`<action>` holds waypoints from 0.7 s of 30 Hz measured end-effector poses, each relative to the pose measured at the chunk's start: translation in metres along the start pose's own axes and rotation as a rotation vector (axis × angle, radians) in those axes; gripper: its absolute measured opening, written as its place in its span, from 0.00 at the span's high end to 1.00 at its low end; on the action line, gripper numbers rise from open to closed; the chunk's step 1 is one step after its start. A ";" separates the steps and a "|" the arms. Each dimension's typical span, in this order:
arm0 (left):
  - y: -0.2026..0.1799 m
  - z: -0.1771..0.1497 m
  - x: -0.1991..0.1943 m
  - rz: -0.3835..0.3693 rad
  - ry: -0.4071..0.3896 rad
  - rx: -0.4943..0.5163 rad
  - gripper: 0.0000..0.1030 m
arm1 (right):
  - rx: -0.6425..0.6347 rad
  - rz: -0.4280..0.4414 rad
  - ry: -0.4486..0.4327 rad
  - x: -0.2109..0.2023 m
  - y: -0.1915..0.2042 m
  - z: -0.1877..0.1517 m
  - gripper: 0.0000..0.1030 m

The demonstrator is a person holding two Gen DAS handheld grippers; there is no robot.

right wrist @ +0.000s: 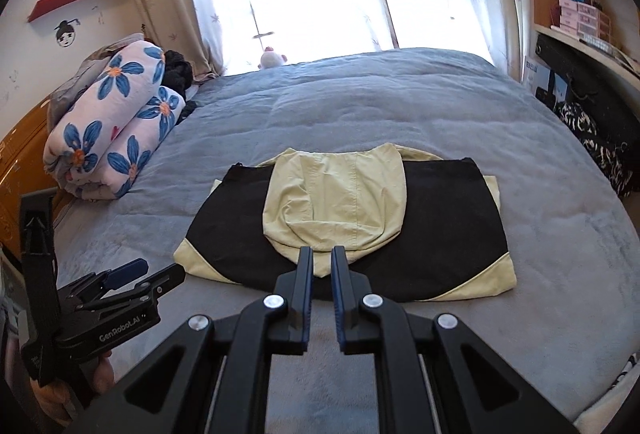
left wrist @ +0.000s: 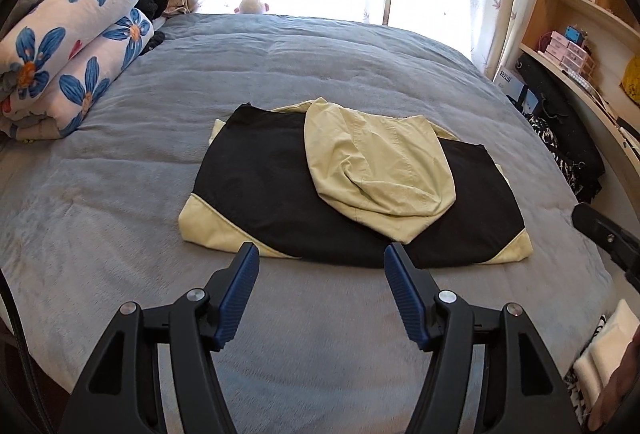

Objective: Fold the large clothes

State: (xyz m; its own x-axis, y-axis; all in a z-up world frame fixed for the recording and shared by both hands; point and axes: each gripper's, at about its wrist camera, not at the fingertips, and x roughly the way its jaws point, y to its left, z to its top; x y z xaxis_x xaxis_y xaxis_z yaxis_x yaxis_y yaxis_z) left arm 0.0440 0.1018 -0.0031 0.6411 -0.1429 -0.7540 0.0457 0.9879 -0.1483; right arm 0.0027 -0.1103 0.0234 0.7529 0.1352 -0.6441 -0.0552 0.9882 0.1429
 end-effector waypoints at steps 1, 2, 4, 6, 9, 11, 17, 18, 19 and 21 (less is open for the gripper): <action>0.001 -0.002 -0.002 0.000 0.001 0.000 0.38 | -0.012 -0.005 -0.007 -0.005 0.002 -0.001 0.84; 0.002 -0.004 -0.003 0.000 0.005 0.000 0.37 | -0.021 -0.008 -0.012 -0.008 0.004 -0.002 0.77; 0.005 -0.008 -0.002 0.000 0.015 -0.003 0.37 | -0.034 -0.008 -0.022 -0.014 0.007 -0.005 0.70; 0.007 -0.011 0.001 -0.003 0.029 -0.009 0.37 | -0.048 -0.010 -0.037 -0.016 0.009 -0.006 0.67; 0.014 -0.017 0.013 0.003 0.066 -0.019 0.37 | -0.067 -0.048 -0.027 -0.005 0.012 -0.008 0.66; 0.018 -0.020 0.024 0.001 0.094 -0.031 0.37 | -0.055 -0.048 0.001 0.009 0.010 -0.010 0.66; 0.035 -0.035 0.069 -0.016 0.205 -0.088 0.37 | 0.003 -0.049 0.065 0.055 0.000 -0.024 0.66; 0.037 -0.037 0.076 -0.022 0.219 -0.097 0.37 | 0.009 -0.049 0.071 0.062 -0.001 -0.026 0.66; 0.040 -0.040 0.085 -0.033 0.239 -0.115 0.37 | 0.017 -0.048 0.078 0.069 -0.003 -0.028 0.66; 0.047 -0.044 0.100 -0.066 0.263 -0.154 0.37 | 0.027 -0.047 0.081 0.080 -0.004 -0.031 0.66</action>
State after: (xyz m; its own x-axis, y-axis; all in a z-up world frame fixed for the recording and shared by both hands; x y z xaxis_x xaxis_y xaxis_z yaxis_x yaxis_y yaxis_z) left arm 0.0767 0.1312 -0.1137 0.4192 -0.2367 -0.8765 -0.0488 0.9581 -0.2821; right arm 0.0431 -0.1011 -0.0522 0.6987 0.0947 -0.7091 -0.0023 0.9915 0.1301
